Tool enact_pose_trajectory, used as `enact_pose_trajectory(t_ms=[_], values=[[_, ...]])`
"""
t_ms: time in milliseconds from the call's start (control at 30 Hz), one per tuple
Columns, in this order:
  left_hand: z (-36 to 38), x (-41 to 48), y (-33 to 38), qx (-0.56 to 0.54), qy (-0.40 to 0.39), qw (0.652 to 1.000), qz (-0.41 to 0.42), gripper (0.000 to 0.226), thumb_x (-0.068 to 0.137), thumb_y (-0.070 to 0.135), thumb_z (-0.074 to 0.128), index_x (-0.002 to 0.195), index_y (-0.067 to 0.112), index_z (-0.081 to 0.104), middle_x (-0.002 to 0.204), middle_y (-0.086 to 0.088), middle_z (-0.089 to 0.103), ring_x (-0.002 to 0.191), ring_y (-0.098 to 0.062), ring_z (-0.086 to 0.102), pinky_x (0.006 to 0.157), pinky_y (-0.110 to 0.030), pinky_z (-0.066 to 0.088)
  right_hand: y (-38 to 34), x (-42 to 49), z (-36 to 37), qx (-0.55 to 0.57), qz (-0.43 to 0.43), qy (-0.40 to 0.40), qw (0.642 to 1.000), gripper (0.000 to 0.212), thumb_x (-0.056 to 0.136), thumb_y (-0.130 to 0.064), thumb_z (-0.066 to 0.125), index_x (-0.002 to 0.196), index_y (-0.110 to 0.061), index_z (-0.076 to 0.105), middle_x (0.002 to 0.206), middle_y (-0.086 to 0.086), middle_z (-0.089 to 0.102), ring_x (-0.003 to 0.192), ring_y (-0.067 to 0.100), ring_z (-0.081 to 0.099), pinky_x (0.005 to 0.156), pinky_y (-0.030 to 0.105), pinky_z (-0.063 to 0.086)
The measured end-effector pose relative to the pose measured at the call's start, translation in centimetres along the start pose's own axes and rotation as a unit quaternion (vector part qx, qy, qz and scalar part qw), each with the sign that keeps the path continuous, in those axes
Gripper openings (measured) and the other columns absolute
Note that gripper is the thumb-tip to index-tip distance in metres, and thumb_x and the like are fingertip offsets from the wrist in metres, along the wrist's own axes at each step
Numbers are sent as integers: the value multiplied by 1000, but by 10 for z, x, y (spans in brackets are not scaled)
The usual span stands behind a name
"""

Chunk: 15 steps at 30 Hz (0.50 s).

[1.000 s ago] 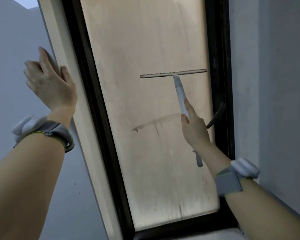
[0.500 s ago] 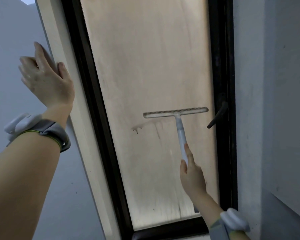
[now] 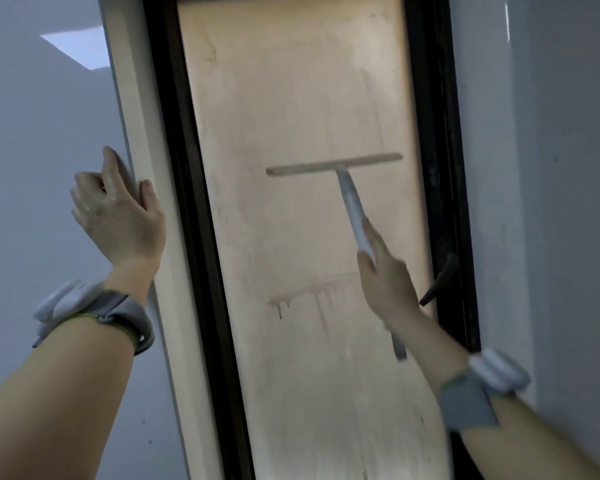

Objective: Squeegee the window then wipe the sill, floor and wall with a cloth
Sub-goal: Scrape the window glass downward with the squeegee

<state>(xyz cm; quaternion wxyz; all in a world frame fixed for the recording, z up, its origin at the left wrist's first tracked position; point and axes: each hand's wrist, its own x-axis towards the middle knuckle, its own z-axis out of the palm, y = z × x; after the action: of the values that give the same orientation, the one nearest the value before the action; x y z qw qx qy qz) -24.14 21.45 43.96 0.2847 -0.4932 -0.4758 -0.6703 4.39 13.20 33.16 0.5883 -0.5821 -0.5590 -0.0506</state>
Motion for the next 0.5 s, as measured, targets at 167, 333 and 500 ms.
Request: enact_pose_trajectory(t_ms=[167, 333, 500], values=[[2, 1, -2, -9, 15, 1000, 7, 52, 94, 26, 49, 142, 12, 32, 119, -24, 44, 110, -40, 41, 98, -50, 31, -88, 115, -52, 29, -10, 25, 999, 49, 97, -29, 29, 141, -46, 18, 101, 10, 60, 71, 36, 61, 62, 42, 53], [3, 1, -2, -12, 12, 1000, 6, 53, 94, 26, 51, 142, 13, 33, 119, -24, 44, 108, -38, 41, 97, -49, 31, -137, 167, -92, 22, 20, 24, 999, 44, 95, -35, 20, 136, -51, 25, 88, -2, 48, 65, 21, 45, 57, 31, 39], [3, 0, -2, -13, 13, 1000, 6, 52, 94, 27, 50, 142, 14, 33, 119, -23, 44, 109, -38, 41, 98, -48, 31, -131, 172, -99, 7, 27, 4, 1000, 45, 93, -29, 20, 135, -43, 29, 81, -2, 45, 65, 19, 44, 58, 30, 35]])
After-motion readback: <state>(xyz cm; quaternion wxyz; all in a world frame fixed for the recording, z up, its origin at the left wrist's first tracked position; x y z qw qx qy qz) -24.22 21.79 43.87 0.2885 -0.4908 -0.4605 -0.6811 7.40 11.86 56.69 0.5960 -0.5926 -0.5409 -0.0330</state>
